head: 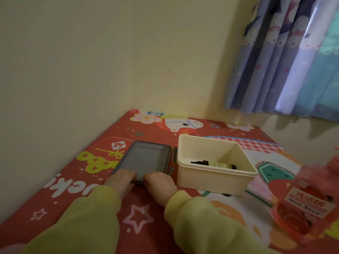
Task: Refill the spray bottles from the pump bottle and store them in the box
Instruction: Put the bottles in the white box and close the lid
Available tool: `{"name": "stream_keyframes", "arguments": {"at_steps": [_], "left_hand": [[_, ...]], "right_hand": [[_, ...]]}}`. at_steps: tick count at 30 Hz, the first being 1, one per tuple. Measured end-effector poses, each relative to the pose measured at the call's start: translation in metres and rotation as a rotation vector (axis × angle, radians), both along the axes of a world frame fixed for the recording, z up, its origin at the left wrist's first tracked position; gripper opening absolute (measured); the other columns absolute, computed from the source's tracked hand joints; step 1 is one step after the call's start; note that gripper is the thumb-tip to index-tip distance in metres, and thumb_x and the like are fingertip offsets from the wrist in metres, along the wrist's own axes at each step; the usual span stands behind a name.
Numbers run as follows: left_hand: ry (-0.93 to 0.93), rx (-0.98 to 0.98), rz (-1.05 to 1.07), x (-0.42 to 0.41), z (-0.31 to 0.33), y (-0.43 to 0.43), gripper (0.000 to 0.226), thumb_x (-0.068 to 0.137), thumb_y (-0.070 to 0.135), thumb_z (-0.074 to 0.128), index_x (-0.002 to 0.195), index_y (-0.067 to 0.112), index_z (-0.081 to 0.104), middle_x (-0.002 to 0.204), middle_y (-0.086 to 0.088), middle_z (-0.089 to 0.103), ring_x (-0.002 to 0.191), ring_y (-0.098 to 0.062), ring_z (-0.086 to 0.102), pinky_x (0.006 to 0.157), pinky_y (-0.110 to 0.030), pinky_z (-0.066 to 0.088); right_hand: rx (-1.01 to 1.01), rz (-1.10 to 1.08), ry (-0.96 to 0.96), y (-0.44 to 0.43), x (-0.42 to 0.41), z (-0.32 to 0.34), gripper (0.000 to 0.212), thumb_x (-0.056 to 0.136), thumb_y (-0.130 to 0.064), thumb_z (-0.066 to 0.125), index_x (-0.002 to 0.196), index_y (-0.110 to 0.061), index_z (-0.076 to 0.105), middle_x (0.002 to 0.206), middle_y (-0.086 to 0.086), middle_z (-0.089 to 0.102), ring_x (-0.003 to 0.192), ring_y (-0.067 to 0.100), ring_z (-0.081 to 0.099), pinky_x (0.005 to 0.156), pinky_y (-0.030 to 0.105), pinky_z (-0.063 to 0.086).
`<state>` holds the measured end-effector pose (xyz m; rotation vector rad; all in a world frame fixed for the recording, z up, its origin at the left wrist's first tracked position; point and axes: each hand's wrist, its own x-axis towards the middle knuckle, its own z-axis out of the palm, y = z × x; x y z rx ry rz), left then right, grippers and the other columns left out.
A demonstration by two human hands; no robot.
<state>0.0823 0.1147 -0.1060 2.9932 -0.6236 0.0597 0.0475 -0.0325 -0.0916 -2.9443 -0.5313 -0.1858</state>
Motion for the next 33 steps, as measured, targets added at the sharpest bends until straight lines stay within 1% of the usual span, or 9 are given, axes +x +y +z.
{"name": "stream_keyframes", "arguments": {"at_steps": [13, 16, 18, 20, 22, 23, 27, 30, 33], "left_hand": [[-0.085, -0.030, -0.003, 0.000, -0.004, -0.003, 0.027, 0.092, 0.014, 0.046, 0.117, 0.011, 0.057, 0.116, -0.011, 0.051, 0.116, -0.026, 0.045, 0.095, -0.035, 0.038], [-0.296, -0.128, -0.104, 0.002, -0.002, 0.001, 0.027, 0.055, 0.001, 0.083, 0.076, 0.010, 0.068, 0.074, -0.009, 0.059, 0.070, -0.028, 0.063, 0.057, -0.033, 0.054], [-0.360, -0.245, -0.127, 0.006, 0.001, 0.001, 0.039, 0.033, -0.002, 0.090, 0.060, 0.013, 0.066, 0.056, -0.006, 0.054, 0.049, -0.026, 0.059, 0.040, -0.028, 0.049], [-0.449, -0.326, -0.134, 0.007, 0.009, -0.003, 0.031, 0.045, -0.002, 0.086, 0.065, 0.010, 0.067, 0.060, -0.009, 0.056, 0.053, -0.032, 0.058, 0.046, -0.033, 0.052], [-0.581, -0.471, -0.104, 0.006, 0.019, -0.006, 0.010, 0.068, 0.008, 0.071, 0.078, 0.008, 0.068, 0.075, -0.016, 0.061, 0.071, -0.035, 0.057, 0.062, -0.039, 0.052], [-0.622, -0.543, -0.049, 0.005, 0.025, -0.007, 0.015, 0.077, 0.016, 0.059, 0.087, 0.007, 0.068, 0.087, -0.020, 0.063, 0.083, -0.035, 0.055, 0.075, -0.041, 0.047], [-0.749, -0.874, 0.171, -0.008, 0.047, -0.012, 0.034, 0.088, 0.015, 0.043, 0.111, -0.005, 0.058, 0.117, -0.030, 0.053, 0.112, -0.032, 0.043, 0.099, -0.035, 0.031], [-0.579, -1.131, 0.345, -0.016, 0.058, -0.019, 0.034, 0.092, 0.004, 0.045, 0.122, -0.011, 0.049, 0.128, -0.032, 0.045, 0.124, -0.040, 0.040, 0.106, -0.038, 0.028], [-0.241, -1.192, 0.482, -0.010, 0.060, -0.024, 0.037, 0.094, 0.006, 0.043, 0.126, -0.012, 0.045, 0.133, -0.031, 0.045, 0.127, -0.040, 0.039, 0.106, -0.039, 0.028]], "right_hand": [[-0.085, -0.016, 0.012, 0.012, -0.005, 0.005, 0.031, 0.095, -0.001, 0.035, 0.121, 0.002, 0.051, 0.122, 0.024, 0.052, 0.115, 0.038, 0.048, 0.088, 0.044, 0.042], [-0.068, -0.016, -0.102, 0.011, -0.006, 0.006, 0.024, 0.091, -0.001, 0.042, 0.110, 0.003, 0.055, 0.114, 0.023, 0.054, 0.108, 0.037, 0.050, 0.080, 0.045, 0.043], [-0.028, -0.047, -0.170, 0.010, -0.004, 0.011, 0.011, 0.076, -0.001, 0.064, 0.086, 0.001, 0.061, 0.089, 0.020, 0.062, 0.086, 0.036, 0.060, 0.063, 0.039, 0.048], [-0.019, -0.097, -0.223, 0.008, 0.000, 0.019, 0.025, 0.058, -0.005, 0.080, 0.073, -0.006, 0.059, 0.072, 0.012, 0.063, 0.066, 0.029, 0.063, 0.049, 0.029, 0.047], [-0.015, -0.106, -0.233, 0.008, 0.002, 0.034, 0.020, 0.079, -0.003, 0.065, 0.095, -0.002, 0.055, 0.095, 0.017, 0.064, 0.088, 0.033, 0.062, 0.066, 0.036, 0.049], [0.002, -0.101, -0.202, 0.007, 0.002, 0.044, 0.019, 0.089, -0.004, 0.051, 0.107, 0.000, 0.048, 0.108, 0.020, 0.060, 0.101, 0.036, 0.057, 0.076, 0.041, 0.046], [0.199, -0.186, -0.205, 0.003, 0.004, 0.085, 0.021, 0.097, -0.008, 0.039, 0.116, 0.000, 0.039, 0.111, 0.022, 0.062, 0.102, 0.039, 0.059, 0.071, 0.040, 0.039], [0.389, -0.215, -0.188, -0.003, -0.002, 0.124, 0.024, 0.097, -0.015, 0.043, 0.114, 0.001, 0.042, 0.112, 0.024, 0.061, 0.103, 0.041, 0.057, 0.076, 0.040, 0.041], [0.575, -0.239, -0.176, -0.014, -0.009, 0.160, 0.027, 0.096, -0.020, 0.047, 0.111, 0.003, 0.047, 0.108, 0.021, 0.060, 0.101, 0.038, 0.056, 0.079, 0.038, 0.043]]}}
